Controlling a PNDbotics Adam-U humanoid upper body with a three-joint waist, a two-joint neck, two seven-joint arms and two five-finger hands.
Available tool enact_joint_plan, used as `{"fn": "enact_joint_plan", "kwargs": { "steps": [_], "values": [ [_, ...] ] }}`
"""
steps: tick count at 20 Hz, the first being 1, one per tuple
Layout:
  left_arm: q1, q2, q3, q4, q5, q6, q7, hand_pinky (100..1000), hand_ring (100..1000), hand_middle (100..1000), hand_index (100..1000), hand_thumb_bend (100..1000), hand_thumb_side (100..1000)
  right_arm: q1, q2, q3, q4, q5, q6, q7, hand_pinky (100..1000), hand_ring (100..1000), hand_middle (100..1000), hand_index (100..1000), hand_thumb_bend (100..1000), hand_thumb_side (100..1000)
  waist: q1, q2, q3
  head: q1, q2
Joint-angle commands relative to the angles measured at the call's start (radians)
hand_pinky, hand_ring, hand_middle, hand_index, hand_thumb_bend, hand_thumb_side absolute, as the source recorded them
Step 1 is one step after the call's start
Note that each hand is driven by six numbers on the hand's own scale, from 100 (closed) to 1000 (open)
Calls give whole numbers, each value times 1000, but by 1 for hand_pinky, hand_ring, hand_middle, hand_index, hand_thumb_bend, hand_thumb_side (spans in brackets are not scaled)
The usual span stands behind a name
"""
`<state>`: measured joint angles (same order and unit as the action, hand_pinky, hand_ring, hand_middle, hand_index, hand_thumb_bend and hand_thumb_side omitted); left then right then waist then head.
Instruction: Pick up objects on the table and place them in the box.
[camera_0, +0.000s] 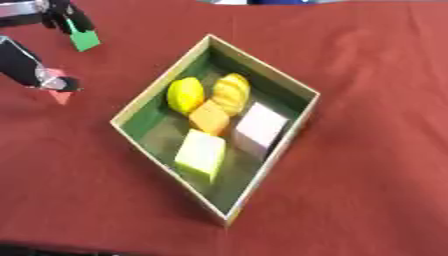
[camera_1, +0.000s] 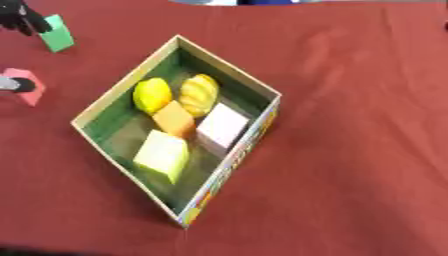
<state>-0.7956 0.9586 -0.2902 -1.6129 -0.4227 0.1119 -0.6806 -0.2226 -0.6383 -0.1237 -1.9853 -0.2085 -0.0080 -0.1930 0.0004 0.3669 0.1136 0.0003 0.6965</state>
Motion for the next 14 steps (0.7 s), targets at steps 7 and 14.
{"fn": "enact_joint_plan", "kwargs": {
  "steps": [7, 14],
  "values": [
    [-1, 62, 40, 179, -109, -115, -4, 839, 806, 777, 854, 617, 100, -11, -16, -12, -15, 4, -4, -1, 813, 836, 691, 797, 100, 644, -15, -3, -6, 23, -34],
    [-69, 8, 46, 341, -212, -164, 13, 846, 828, 810, 866, 647, 100, -13, -12, -11, -15, 7, -6, -2, 812, 836, 690, 797, 100, 648, -25, 13, -15, 39, -51]
  ]
}}
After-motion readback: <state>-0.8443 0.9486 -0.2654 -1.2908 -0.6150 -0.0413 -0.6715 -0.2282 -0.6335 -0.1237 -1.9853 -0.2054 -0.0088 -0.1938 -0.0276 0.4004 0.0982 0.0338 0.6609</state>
